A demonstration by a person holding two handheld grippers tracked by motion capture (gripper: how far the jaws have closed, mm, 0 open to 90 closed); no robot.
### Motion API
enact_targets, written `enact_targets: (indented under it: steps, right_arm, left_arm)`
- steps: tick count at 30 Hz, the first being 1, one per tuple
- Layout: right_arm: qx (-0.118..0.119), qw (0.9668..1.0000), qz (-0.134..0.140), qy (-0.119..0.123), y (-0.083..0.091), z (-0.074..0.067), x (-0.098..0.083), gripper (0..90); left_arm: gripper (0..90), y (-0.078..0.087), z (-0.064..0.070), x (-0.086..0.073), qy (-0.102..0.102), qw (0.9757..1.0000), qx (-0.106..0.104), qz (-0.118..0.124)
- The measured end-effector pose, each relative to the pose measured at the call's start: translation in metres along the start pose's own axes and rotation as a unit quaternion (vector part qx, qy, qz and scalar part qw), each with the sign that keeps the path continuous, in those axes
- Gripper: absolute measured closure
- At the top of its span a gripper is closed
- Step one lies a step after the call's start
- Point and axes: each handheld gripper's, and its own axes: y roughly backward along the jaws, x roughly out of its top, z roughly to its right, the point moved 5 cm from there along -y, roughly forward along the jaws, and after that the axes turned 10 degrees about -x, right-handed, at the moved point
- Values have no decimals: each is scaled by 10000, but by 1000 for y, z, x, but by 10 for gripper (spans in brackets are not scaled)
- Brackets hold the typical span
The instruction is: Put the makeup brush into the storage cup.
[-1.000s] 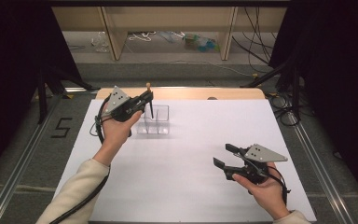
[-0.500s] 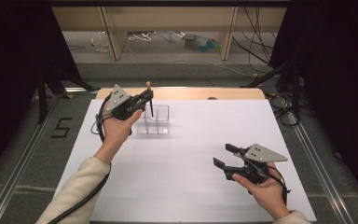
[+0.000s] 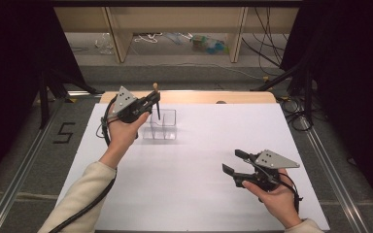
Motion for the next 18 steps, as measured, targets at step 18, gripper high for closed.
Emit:
enact_targets:
  steps: [18]
  right_arm:
    - [-1, 10000, 1, -5, 0, 0, 0, 308]
  left_arm:
    - [835, -5, -3, -2, -78, 10000, 4, -10]
